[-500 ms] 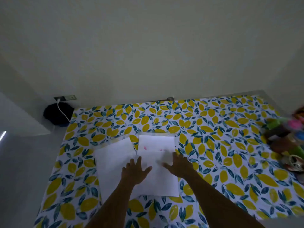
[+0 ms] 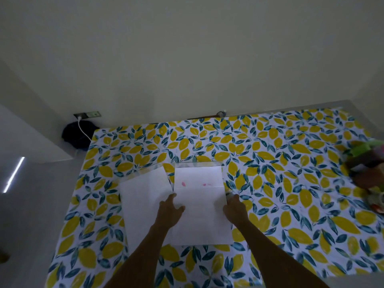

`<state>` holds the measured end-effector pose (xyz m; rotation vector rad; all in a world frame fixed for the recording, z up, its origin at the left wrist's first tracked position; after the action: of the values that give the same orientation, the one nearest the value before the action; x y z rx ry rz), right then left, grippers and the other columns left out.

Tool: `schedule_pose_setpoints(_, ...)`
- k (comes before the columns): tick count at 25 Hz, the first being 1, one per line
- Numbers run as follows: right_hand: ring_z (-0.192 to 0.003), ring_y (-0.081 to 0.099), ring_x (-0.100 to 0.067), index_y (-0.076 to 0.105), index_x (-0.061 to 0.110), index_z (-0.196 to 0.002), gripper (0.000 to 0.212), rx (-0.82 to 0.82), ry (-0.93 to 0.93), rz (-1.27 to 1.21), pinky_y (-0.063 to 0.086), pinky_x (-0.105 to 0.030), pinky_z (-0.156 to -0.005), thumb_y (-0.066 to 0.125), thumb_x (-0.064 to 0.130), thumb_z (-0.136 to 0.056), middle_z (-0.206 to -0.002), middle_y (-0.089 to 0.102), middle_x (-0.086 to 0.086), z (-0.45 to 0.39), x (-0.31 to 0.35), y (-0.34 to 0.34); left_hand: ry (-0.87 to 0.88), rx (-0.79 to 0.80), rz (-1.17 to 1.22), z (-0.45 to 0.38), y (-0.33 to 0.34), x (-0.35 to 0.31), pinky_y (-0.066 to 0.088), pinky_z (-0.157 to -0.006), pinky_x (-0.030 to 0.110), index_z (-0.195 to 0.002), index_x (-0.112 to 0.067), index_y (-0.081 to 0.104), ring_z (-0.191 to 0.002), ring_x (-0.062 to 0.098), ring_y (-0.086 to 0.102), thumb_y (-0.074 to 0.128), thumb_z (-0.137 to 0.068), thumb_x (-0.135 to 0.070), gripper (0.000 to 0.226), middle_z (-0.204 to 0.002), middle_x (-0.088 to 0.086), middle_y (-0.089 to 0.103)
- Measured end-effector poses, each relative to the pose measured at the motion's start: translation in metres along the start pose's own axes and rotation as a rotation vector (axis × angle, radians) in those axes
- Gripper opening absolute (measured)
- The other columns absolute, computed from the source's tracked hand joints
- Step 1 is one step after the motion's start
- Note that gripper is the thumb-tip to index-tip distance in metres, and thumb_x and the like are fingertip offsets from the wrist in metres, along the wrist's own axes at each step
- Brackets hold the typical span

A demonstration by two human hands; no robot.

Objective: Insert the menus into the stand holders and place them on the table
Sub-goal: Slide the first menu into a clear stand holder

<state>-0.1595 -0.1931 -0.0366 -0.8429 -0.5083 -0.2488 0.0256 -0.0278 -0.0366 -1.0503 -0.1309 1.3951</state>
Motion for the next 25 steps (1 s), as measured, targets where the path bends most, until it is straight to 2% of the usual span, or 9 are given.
schedule_pose_setpoints(4,-0.101,0.064,-0.039,0.067,0.005,-0.107,0.041,-0.05,-0.065,-0.119,0.048,-0.041,-0.084,0.038,0.027,-0.087,-0.11,0.066,-0.024,0.023,-0.01,-0.029,0.116,-0.057,0.073,0.022,-0.012,0.017,0.045,-0.106,0.038,-0.116,-0.019,0.067,-0.12,0.032,0.058,0.053,-0.09,-0.004,0.032,-0.13,0.012,0.063)
schedule_pose_setpoints(6,-0.073,0.065,-0.032,0.076,0.015,-0.078,0.033,-0.053,-0.08,-0.303,0.05,-0.037,-0.064,0.044,0.011,-0.084,-0.092,0.07,-0.023,0.041,-0.019,-0.042,0.197,-0.066,0.217,0.04,-0.017,0.027,0.053,-0.097,0.046,-0.1,-0.018,0.073,-0.11,0.032,0.065,0.059,-0.086,0.004,0.03,-0.117,0.014,0.069)
schedule_pose_setpoints(8,-0.064,0.066,-0.026,0.078,0.014,-0.071,0.04,-0.02,-0.045,-0.5,0.053,-0.033,-0.055,0.048,-0.011,-0.079,-0.084,0.074,-0.018,0.06,-0.036,-0.05,0.296,-0.062,0.217,0.065,-0.017,0.03,0.057,-0.088,0.034,-0.102,-0.021,0.076,-0.093,0.006,0.069,0.067,-0.083,0.001,0.031,-0.104,-0.001,0.075)
schedule_pose_setpoints(10,-0.077,0.07,-0.026,0.081,0.014,-0.08,0.035,-0.039,-0.078,-0.51,0.058,-0.039,-0.069,0.056,-0.01,-0.077,-0.089,0.077,-0.01,0.081,-0.046,-0.057,0.353,-0.015,0.318,0.088,-0.012,0.03,0.055,-0.079,0.018,-0.085,-0.05,0.075,-0.078,-0.014,0.065,0.076,-0.078,-0.002,0.048,-0.086,-0.03,0.072)
schedule_pose_setpoints(13,-0.083,0.069,-0.024,0.081,0.017,-0.086,0.032,-0.081,-0.129,-0.555,0.056,-0.039,-0.075,0.061,-0.006,-0.079,-0.093,0.077,-0.005,0.108,-0.058,-0.067,0.456,0.013,0.383,0.107,-0.007,0.027,0.056,-0.076,0.017,-0.077,-0.053,0.074,-0.08,-0.007,0.068,0.074,-0.081,-0.008,0.046,-0.08,-0.031,0.073)
schedule_pose_setpoints(15,-0.087,0.071,-0.025,0.08,0.015,-0.093,0.029,-0.068,-0.177,-0.606,0.059,-0.04,-0.074,0.064,-0.006,-0.08,-0.098,0.077,-0.009,0.115,-0.063,-0.07,0.481,0.015,0.347,0.117,-0.013,0.022,0.057,-0.079,0.023,-0.09,-0.044,0.077,-0.089,0.001,0.07,0.07,-0.078,-0.031,0.019,-0.089,-0.02,0.077)
schedule_pose_setpoints(17,-0.09,0.071,-0.024,0.079,0.014,-0.098,0.027,-0.05,-0.256,-0.612,0.059,-0.034,-0.071,0.069,-0.004,-0.08,-0.102,0.076,-0.011,0.119,-0.058,-0.075,0.52,-0.006,0.238,0.114,-0.021,0.017,0.056,-0.081,0.026,-0.102,-0.041,0.074,-0.092,0.003,0.069,0.064,-0.075,-0.045,0.029,-0.095,-0.013,0.077)
schedule_pose_setpoints(21,-0.092,0.067,-0.027,0.075,0.008,-0.105,0.02,-0.098,-0.312,-0.592,0.056,-0.05,-0.088,0.069,0.004,-0.087,-0.099,0.07,-0.008,0.102,-0.027,-0.091,0.46,-0.067,0.11,0.097,-0.046,0.0,0.052,-0.09,0.034,-0.113,-0.025,0.072,-0.099,0.02,0.067,0.065,-0.088,-0.036,0.028,-0.109,0.007,0.071)
schedule_pose_setpoints(25,-0.076,0.069,-0.031,0.074,0.028,-0.081,0.007,-0.205,-0.424,-0.331,0.059,-0.05,-0.074,0.071,0.027,-0.087,-0.074,0.071,-0.01,0.066,0.009,-0.102,0.415,-0.113,0.096,0.068,-0.076,-0.019,0.054,-0.088,0.038,-0.093,-0.031,0.074,-0.097,0.02,0.068,0.057,-0.085,-0.059,0.034,-0.103,0.002,0.074)
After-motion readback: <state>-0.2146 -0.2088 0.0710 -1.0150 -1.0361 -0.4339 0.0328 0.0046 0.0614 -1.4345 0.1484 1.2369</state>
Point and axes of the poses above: each hand's wrist, its own z-axis away from the middle knuckle, its own y-axis out of the palm, x = y × z, the point moved 4 cm from there along -z, towards the middle knuckle
